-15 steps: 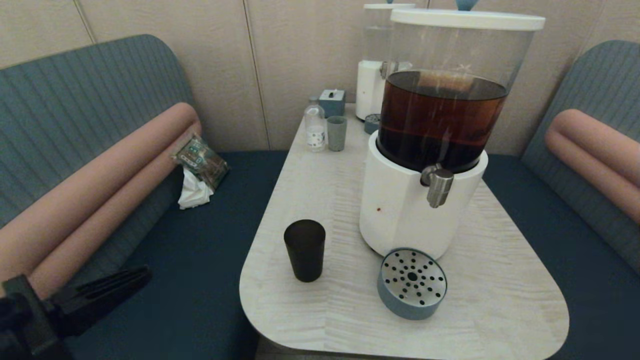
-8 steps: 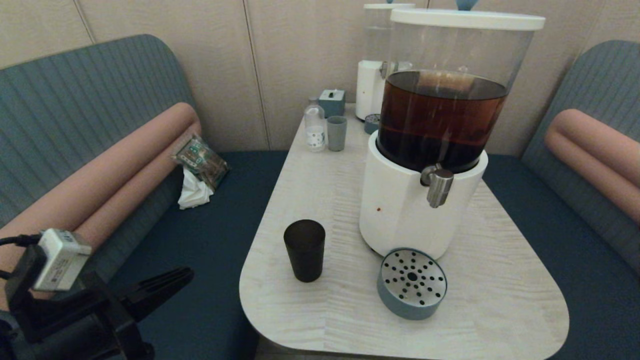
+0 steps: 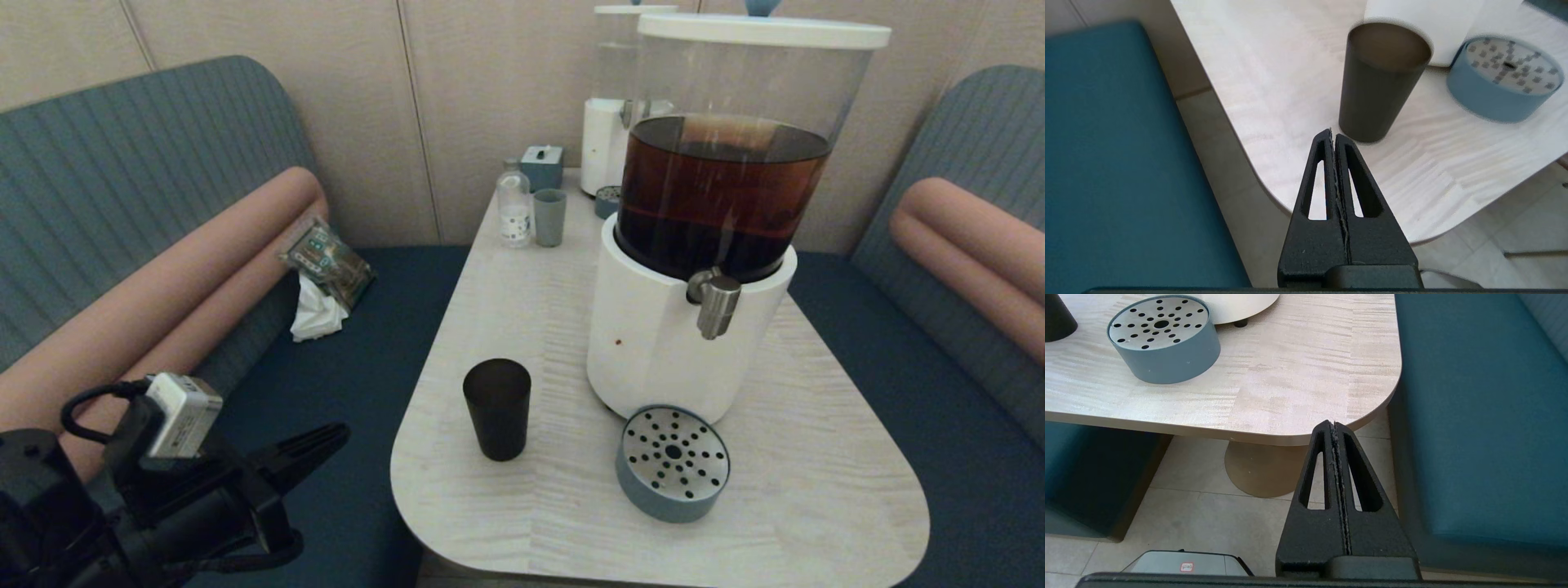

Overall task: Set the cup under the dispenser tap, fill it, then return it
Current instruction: Pick up the cup

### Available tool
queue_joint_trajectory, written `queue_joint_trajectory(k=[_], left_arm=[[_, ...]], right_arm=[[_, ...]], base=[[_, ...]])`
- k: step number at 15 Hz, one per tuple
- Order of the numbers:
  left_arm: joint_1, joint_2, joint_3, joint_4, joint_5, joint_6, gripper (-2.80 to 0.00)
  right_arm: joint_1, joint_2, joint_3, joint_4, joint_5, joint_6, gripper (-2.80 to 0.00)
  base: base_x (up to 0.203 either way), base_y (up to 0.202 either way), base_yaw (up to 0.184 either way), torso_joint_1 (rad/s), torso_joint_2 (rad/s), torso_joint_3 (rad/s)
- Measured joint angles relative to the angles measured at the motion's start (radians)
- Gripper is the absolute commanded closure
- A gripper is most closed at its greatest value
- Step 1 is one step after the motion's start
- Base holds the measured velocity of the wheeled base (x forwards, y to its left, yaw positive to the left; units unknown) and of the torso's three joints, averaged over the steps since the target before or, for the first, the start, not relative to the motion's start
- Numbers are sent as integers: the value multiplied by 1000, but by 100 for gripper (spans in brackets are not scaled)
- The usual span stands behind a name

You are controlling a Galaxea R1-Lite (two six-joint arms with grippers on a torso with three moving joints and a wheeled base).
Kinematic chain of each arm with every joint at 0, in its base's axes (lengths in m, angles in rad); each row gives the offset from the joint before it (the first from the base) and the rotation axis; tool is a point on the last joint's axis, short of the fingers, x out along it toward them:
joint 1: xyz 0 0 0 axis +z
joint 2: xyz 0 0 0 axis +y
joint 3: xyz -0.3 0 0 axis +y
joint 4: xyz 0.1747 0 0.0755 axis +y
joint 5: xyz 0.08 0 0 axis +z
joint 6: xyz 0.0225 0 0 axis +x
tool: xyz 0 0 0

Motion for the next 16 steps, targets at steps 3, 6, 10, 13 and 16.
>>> queue_joint_trajectory(k=[3, 6, 10, 13, 16], left_arm=[[0, 43, 0, -8, 0, 19, -280], [0, 70, -7, -8, -11, 27, -280], [-2, 117, -19, -15, -29, 70, -280], [-4, 207, -27, -87, -37, 67, -280], [-3, 272, -30, -108, -34, 66, -280]], right_arm=[[0, 0, 0, 0, 0, 0, 0], [0, 0, 0, 0, 0, 0, 0], [0, 0, 0, 0, 0, 0, 0], [0, 0, 0, 0, 0, 0, 0], [0, 0, 0, 0, 0, 0, 0]], base=[[0, 0, 0, 0, 0, 0], [0, 0, 0, 0, 0, 0], [0, 0, 0, 0, 0, 0], [0, 0, 0, 0, 0, 0], [0, 0, 0, 0, 0, 0]])
